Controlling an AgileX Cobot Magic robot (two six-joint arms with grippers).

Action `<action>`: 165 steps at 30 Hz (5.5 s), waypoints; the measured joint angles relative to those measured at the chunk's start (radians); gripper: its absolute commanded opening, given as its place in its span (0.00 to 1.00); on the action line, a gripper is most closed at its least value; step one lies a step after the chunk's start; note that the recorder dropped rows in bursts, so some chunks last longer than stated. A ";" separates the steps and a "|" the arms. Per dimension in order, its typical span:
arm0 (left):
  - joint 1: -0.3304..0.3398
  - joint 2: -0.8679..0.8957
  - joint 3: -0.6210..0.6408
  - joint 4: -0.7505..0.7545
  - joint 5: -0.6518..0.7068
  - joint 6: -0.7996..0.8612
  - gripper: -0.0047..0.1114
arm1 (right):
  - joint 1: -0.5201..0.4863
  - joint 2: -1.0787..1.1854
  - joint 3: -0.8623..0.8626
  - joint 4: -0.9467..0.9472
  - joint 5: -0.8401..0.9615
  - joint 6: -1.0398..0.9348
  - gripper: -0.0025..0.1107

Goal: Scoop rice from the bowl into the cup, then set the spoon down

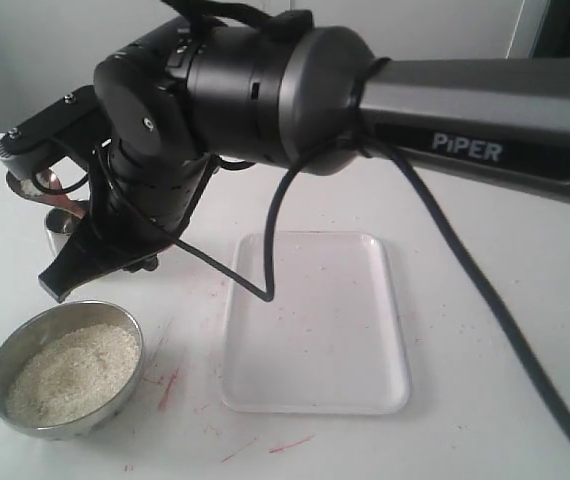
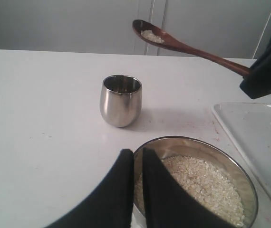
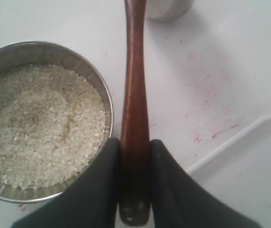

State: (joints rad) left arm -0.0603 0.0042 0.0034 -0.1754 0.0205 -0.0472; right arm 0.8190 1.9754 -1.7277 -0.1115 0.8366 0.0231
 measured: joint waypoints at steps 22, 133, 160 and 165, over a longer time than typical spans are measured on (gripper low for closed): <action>0.000 0.000 0.000 0.000 0.000 0.000 0.16 | -0.069 0.211 -0.259 -0.021 0.038 0.037 0.02; 0.000 0.000 0.000 0.000 0.000 0.000 0.16 | 0.010 0.367 -0.332 -0.679 0.064 -0.023 0.02; 0.000 0.000 0.000 0.000 0.000 0.000 0.16 | 0.029 0.367 -0.332 -0.793 0.069 -0.067 0.02; 0.000 0.000 0.000 0.000 0.000 0.000 0.16 | 0.029 0.367 -0.332 -0.816 0.073 -0.079 0.02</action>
State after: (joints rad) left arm -0.0603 0.0042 0.0034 -0.1754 0.0205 -0.0472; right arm 0.8478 2.3424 -2.0602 -0.9275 0.9093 -0.0555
